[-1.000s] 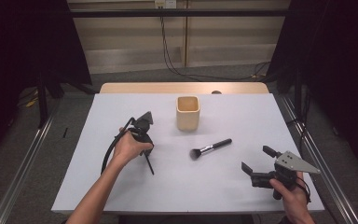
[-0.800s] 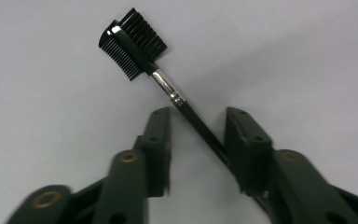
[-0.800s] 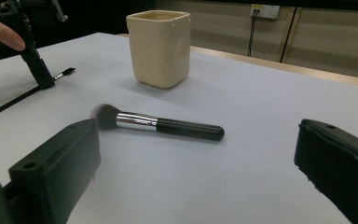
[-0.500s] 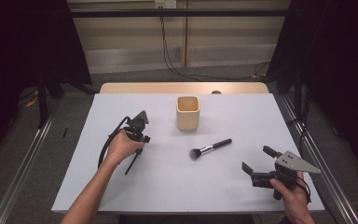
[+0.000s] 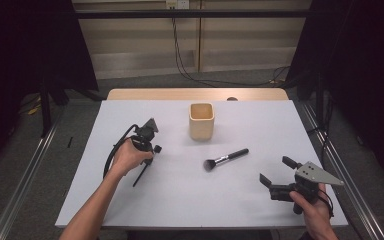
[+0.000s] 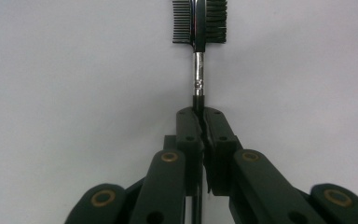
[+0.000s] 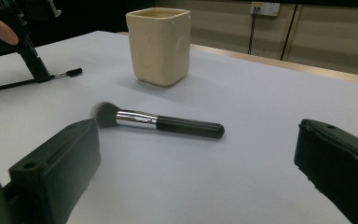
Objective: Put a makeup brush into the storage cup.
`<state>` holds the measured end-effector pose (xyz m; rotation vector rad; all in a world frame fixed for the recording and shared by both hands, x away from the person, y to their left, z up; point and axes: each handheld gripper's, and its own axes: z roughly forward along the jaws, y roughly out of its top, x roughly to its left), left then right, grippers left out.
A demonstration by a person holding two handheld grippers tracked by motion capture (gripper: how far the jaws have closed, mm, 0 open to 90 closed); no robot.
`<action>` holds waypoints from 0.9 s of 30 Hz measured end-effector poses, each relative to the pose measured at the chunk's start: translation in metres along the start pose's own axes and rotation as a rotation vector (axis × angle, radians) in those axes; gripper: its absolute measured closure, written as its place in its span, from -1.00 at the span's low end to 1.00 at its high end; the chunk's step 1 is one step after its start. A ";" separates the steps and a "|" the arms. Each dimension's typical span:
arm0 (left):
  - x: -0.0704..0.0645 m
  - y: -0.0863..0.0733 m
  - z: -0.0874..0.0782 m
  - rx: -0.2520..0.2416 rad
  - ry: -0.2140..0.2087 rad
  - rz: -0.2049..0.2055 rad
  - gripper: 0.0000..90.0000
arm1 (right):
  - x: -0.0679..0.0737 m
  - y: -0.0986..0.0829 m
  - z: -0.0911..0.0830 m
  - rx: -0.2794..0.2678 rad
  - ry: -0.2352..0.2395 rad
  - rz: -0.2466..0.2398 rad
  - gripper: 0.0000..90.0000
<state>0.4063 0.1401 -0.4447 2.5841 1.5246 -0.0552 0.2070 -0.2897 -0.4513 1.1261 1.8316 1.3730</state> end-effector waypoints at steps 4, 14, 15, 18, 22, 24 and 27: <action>0.003 -0.004 -0.001 -0.034 -0.018 0.001 0.92 | 0.000 0.000 0.000 0.000 -0.001 0.001 -1.00; 0.011 -0.015 -0.008 -0.129 -0.071 -0.033 0.92 | 0.000 0.001 0.000 -0.006 0.004 -0.009 -1.00; 0.011 -0.015 -0.008 -0.129 -0.071 -0.033 0.92 | 0.000 0.001 0.001 -0.006 0.005 -0.009 -1.00; 0.013 -0.017 -0.012 -0.165 -0.074 -0.027 0.92 | 0.001 0.001 0.001 -0.007 0.006 -0.010 -1.00; 0.013 -0.020 -0.019 -0.235 -0.057 -0.043 0.92 | 0.000 0.001 0.000 -0.011 0.005 -0.010 -1.00; 0.014 -0.022 -0.022 -0.261 -0.073 -0.038 0.92 | 0.000 0.001 0.000 -0.011 0.005 -0.008 -1.00; 0.013 -0.025 -0.025 -0.309 -0.074 -0.042 0.92 | 0.001 0.001 0.000 -0.011 0.007 -0.008 -1.00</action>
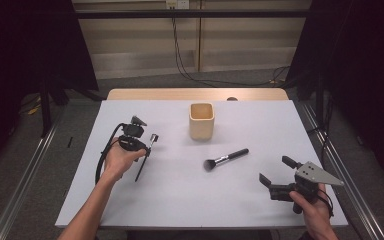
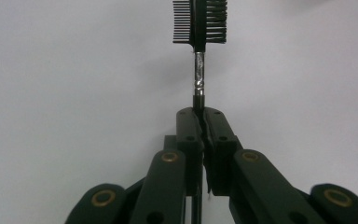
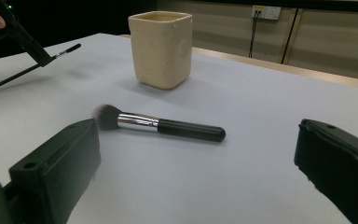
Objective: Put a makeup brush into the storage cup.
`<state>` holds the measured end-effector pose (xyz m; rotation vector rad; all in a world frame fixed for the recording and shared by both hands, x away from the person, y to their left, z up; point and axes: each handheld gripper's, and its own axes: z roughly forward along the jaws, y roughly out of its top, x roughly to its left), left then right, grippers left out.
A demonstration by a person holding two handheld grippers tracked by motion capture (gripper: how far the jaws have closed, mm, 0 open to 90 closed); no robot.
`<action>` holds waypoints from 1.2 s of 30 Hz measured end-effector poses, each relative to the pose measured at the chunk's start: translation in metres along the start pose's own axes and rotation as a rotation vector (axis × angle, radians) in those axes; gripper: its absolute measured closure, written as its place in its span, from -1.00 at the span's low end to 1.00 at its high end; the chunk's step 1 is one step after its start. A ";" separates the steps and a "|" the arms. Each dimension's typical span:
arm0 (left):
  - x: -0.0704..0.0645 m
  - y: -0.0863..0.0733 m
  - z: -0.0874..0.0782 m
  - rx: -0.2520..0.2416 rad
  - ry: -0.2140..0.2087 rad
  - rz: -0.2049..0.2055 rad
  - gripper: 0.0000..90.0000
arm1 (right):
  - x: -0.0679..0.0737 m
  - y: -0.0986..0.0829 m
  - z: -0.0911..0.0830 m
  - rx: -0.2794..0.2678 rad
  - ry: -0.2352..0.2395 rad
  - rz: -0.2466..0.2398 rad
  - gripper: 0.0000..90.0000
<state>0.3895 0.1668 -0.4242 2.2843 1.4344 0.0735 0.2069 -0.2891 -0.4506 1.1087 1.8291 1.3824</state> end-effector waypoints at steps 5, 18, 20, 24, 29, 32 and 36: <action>0.001 -0.005 -0.008 -0.080 -0.017 0.010 0.92 | 0.000 0.000 0.000 0.000 -0.002 0.000 -1.00; 0.003 -0.018 -0.021 -0.252 -0.046 0.031 0.92 | 0.000 0.000 0.000 0.000 -0.001 0.000 -1.00; 0.004 -0.020 -0.023 -0.280 -0.056 0.039 0.92 | 0.000 0.000 0.000 -0.002 -0.002 0.000 -1.00; 0.002 -0.023 -0.026 -0.325 -0.051 0.057 0.92 | 0.000 0.000 0.000 0.000 -0.003 0.004 -1.00; 0.002 -0.029 -0.031 -0.406 -0.030 0.073 0.92 | 0.000 0.000 0.000 -0.002 -0.001 0.002 -1.00; 0.005 -0.032 -0.032 -0.457 -0.032 0.085 0.92 | 0.000 0.000 0.000 -0.003 -0.003 0.004 -1.00; 0.006 -0.036 -0.033 -0.525 -0.031 0.090 0.92 | 0.000 0.000 0.000 -0.003 -0.005 0.004 -1.00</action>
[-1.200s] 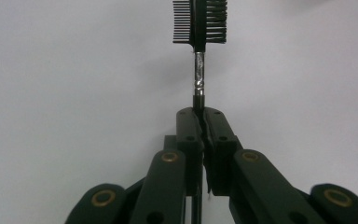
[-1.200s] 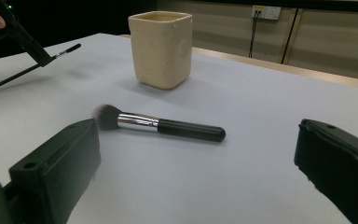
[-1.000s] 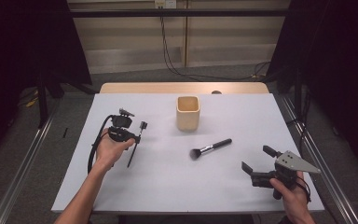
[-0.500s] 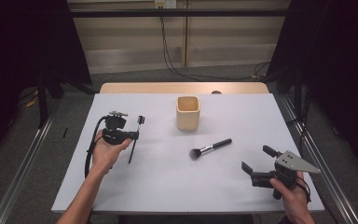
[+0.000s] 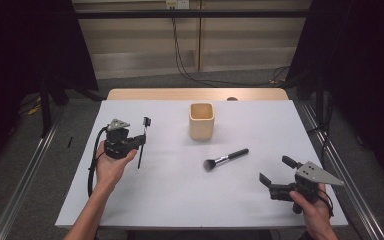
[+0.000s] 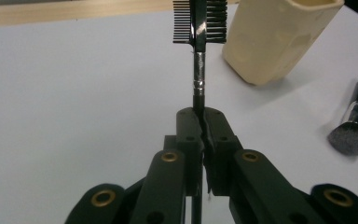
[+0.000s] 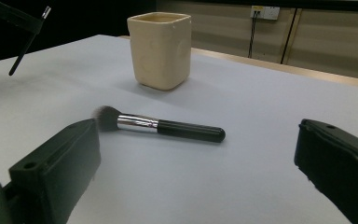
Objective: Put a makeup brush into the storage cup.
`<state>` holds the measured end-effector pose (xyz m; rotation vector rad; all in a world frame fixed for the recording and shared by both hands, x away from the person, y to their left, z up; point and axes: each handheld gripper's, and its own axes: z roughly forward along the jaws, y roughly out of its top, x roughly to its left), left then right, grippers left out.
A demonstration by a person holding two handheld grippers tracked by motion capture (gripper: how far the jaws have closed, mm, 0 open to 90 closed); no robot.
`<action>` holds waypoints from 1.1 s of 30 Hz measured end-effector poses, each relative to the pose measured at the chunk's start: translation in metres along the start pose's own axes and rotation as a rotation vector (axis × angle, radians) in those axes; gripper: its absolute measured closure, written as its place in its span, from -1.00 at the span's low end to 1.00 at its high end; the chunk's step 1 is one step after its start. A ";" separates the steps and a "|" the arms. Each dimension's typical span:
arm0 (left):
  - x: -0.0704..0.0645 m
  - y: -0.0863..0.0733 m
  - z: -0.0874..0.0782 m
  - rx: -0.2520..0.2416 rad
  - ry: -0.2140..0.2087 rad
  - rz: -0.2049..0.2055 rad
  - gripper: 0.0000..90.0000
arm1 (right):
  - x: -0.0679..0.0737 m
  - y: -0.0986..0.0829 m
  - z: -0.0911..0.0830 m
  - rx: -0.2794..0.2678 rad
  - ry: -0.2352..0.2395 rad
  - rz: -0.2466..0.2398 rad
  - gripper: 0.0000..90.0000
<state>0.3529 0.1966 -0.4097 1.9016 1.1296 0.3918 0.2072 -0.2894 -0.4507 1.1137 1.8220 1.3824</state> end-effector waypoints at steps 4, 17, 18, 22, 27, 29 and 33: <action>-0.002 -0.002 -0.004 -0.041 -0.010 0.016 0.92 | 0.000 0.000 0.000 0.002 -0.003 0.004 -1.00; -0.010 -0.003 -0.019 -0.200 -0.021 0.074 0.92 | -0.001 0.000 0.000 -0.006 -0.008 0.005 -1.00; -0.011 -0.003 -0.020 -0.211 -0.027 0.068 0.92 | -0.001 0.000 0.000 -0.005 -0.008 0.006 -1.00; -0.013 -0.003 -0.023 -0.256 -0.051 0.070 0.91 | -0.001 0.000 -0.001 -0.007 -0.009 0.006 -1.00; -0.017 0.000 -0.025 -0.308 -0.072 0.074 0.91 | 0.000 0.000 -0.001 -0.021 -0.006 0.012 -1.00; -0.018 0.001 -0.024 -0.315 -0.078 0.077 0.91 | 0.000 0.000 -0.001 -0.024 -0.007 0.014 -1.00; -0.023 0.004 -0.021 -0.300 -0.093 0.125 0.91 | -0.001 0.000 -0.001 -0.028 -0.007 0.018 -1.00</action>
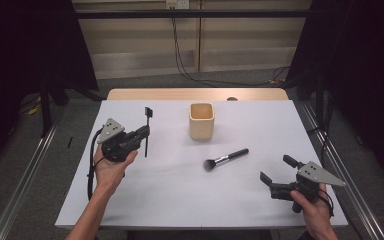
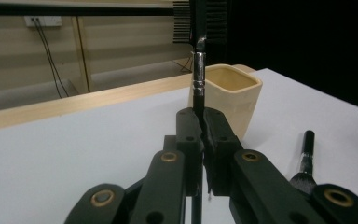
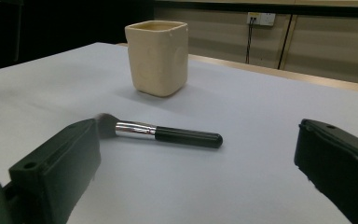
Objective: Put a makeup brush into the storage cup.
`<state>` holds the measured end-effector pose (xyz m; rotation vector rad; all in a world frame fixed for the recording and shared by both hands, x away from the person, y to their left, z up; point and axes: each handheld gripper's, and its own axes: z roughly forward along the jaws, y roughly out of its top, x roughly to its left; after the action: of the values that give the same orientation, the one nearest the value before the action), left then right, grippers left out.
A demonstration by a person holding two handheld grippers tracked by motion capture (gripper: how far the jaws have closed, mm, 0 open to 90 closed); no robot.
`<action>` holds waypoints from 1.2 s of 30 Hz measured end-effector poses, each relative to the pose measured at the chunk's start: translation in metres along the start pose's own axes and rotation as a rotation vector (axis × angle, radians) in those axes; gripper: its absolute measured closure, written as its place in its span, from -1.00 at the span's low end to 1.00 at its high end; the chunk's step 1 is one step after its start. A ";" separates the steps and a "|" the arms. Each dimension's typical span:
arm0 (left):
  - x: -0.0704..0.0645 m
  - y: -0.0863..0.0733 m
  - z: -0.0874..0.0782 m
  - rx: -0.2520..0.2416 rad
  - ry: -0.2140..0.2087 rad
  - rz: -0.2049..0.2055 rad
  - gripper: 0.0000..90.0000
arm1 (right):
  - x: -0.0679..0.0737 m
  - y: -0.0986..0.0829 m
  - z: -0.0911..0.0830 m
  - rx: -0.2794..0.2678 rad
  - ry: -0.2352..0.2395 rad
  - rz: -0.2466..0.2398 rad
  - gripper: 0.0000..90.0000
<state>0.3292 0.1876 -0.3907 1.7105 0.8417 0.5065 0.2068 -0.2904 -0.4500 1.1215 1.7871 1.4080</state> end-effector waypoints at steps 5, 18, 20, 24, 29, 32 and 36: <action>-0.007 0.006 0.007 -0.033 -0.034 -0.014 0.91 | 0.000 0.000 0.000 -0.007 0.002 0.000 -1.00; -0.026 0.021 0.027 -0.048 -0.076 -0.010 0.91 | 0.001 -0.001 0.001 -0.010 0.003 0.013 -1.00; -0.029 0.023 0.032 -0.052 -0.084 -0.012 0.91 | 0.001 0.000 0.001 -0.012 0.002 0.013 -1.00; -0.034 0.027 0.037 -0.055 -0.093 -0.009 0.91 | 0.001 -0.001 0.001 -0.013 0.006 0.008 -1.00; -0.040 0.034 0.044 -0.065 -0.106 -0.008 0.91 | 0.000 -0.001 0.000 -0.014 0.006 0.007 -1.00; -0.044 0.039 0.047 -0.074 -0.113 -0.008 0.91 | 0.000 -0.001 0.000 -0.015 0.005 0.008 -1.00; -0.046 0.044 0.053 -0.079 -0.126 -0.009 0.91 | 0.000 -0.001 0.000 -0.013 0.006 0.006 -1.00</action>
<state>0.3486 0.1133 -0.3606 1.6477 0.7298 0.4157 0.2068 -0.2902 -0.4507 1.1180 1.7774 1.4264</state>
